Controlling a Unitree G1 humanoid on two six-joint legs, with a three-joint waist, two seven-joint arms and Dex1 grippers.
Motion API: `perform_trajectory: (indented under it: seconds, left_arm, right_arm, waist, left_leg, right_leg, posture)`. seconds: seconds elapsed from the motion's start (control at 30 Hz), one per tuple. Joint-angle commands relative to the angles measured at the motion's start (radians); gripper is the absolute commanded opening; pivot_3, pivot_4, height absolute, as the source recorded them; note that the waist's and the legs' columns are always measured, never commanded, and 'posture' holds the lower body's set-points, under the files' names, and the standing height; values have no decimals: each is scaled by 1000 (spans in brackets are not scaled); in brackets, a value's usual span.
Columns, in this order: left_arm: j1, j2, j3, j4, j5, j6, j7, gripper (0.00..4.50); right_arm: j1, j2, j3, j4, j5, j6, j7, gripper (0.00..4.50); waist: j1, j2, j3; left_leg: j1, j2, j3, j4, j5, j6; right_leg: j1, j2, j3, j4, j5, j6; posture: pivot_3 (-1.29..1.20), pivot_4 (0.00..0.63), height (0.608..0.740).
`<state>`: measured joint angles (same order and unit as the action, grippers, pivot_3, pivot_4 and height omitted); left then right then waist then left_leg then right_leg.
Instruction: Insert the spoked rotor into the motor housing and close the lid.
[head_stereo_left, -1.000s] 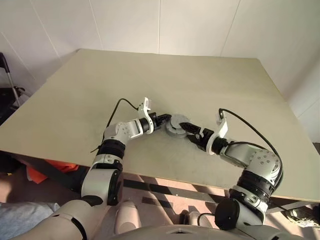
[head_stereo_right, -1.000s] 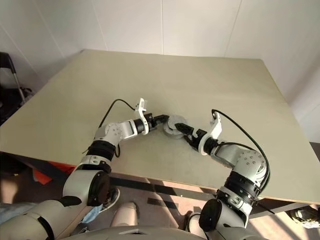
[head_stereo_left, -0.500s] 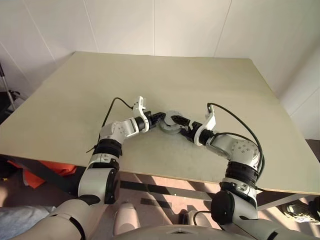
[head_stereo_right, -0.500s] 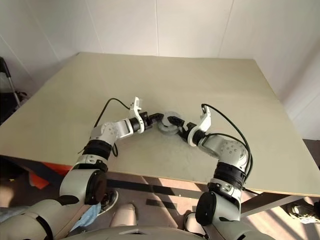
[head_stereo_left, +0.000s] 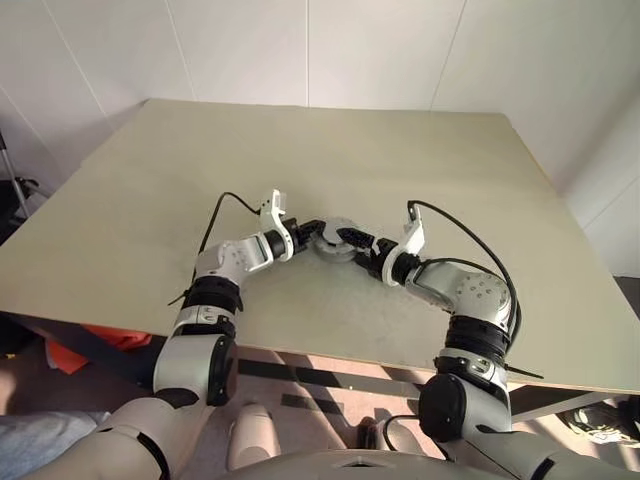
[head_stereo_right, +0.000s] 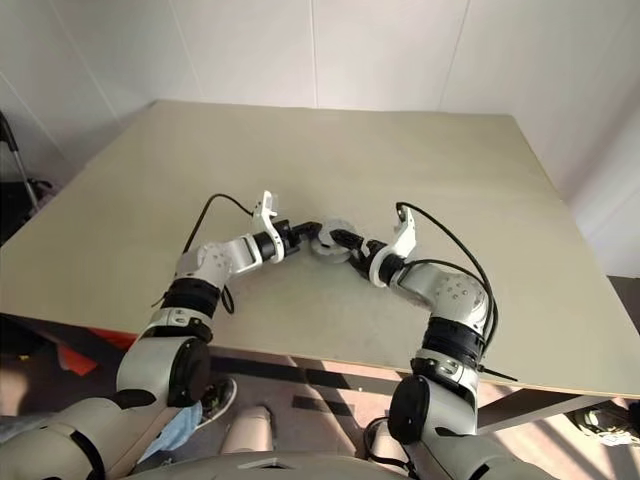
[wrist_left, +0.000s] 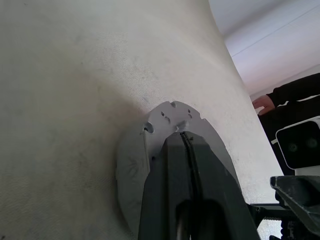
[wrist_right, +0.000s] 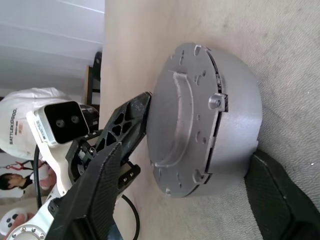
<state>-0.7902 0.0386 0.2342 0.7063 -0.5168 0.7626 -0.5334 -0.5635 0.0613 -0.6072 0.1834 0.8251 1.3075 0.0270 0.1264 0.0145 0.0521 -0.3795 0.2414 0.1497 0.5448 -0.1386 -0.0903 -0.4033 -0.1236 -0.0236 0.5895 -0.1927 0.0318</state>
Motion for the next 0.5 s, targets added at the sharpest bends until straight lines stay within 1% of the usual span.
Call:
perform_trajectory:
  seconds: [0.03,0.1,0.43,0.47,0.5]
  left_arm:
    - [-14,-22,-20,1,1,17,-10,0]
    - [-11,-24,-20,-1,3,16,-10,0]
    - [-10,-32,-22,-2,13,14,-11,0]
    - [-11,-30,-22,-1,14,13,-12,0]
    - [-11,-30,-22,0,14,13,-13,0]
  right_arm:
    - [-64,15,46,-36,68,-2,53,2970]
    - [-75,11,40,-44,81,-5,60,2314]
    - [-89,4,29,-46,78,-43,50,2314]
    - [-87,1,32,-43,71,-49,46,1981]
    - [-85,-3,38,-43,63,-53,46,1781]
  waist:
    - [2,0,0]
    - [3,0,0]
    - [9,0,0]
    - [9,0,0]
    - [10,0,0]
  left_leg:
    - [0,0,0,0,0,0]
    - [-1,0,0,0,0,0]
    - [-1,0,0,0,0,0]
    - [-1,0,0,0,0,0]
    - [-1,0,0,0,0,0]
  right_leg:
    - [0,0,0,0,0,0]
    - [0,0,0,0,0,0]
    - [0,0,0,0,0,0]
    - [0,0,-1,0,0,0]
    - [0,0,-1,0,0,0]
  posture:
    - [0,0,740]
    - [0,0,740]
    - [0,0,740]
    - [0,0,740]
    - [0,0,740]
